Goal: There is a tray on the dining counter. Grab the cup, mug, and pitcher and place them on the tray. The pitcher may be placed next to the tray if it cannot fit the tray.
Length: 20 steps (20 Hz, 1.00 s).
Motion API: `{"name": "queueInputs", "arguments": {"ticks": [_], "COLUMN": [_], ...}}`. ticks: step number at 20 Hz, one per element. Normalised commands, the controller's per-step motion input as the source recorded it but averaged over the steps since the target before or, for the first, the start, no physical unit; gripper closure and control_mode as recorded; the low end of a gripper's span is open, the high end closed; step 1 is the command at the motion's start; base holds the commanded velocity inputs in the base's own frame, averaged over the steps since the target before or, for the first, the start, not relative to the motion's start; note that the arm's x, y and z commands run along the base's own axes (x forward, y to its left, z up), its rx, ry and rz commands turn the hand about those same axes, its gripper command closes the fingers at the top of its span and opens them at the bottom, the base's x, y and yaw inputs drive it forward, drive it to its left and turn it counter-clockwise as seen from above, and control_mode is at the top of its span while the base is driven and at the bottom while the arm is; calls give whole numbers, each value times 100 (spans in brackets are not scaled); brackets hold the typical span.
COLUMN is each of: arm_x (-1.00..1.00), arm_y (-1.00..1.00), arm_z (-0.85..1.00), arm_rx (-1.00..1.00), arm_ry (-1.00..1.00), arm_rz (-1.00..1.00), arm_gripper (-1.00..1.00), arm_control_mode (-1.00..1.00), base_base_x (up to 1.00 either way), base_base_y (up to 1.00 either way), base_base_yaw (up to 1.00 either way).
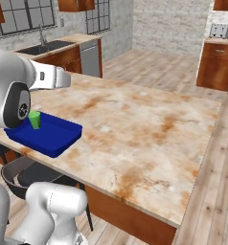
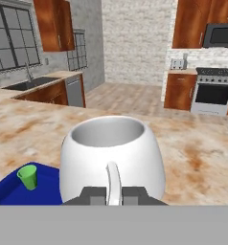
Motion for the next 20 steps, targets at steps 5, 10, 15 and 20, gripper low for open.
{"name": "queueInputs", "arguments": {"ticks": [5, 10, 15, 20], "arm_x": [0, 2, 20, 14], "arm_y": [10, 25, 51, 61], "arm_z": [-8, -18, -25, -16], "arm_rx": [-1, -2, -7, -9], "arm_ry": [0, 0, 2, 10], "arm_rz": [10, 25, 20, 10], "arm_gripper": [100, 100, 100, 100], "arm_control_mode": [-100, -100, -100, -100], "base_base_x": [0, 0, 0, 0], "base_base_y": [0, 0, 0, 0], "base_base_yaw": [0, 0, 0, 0]}}
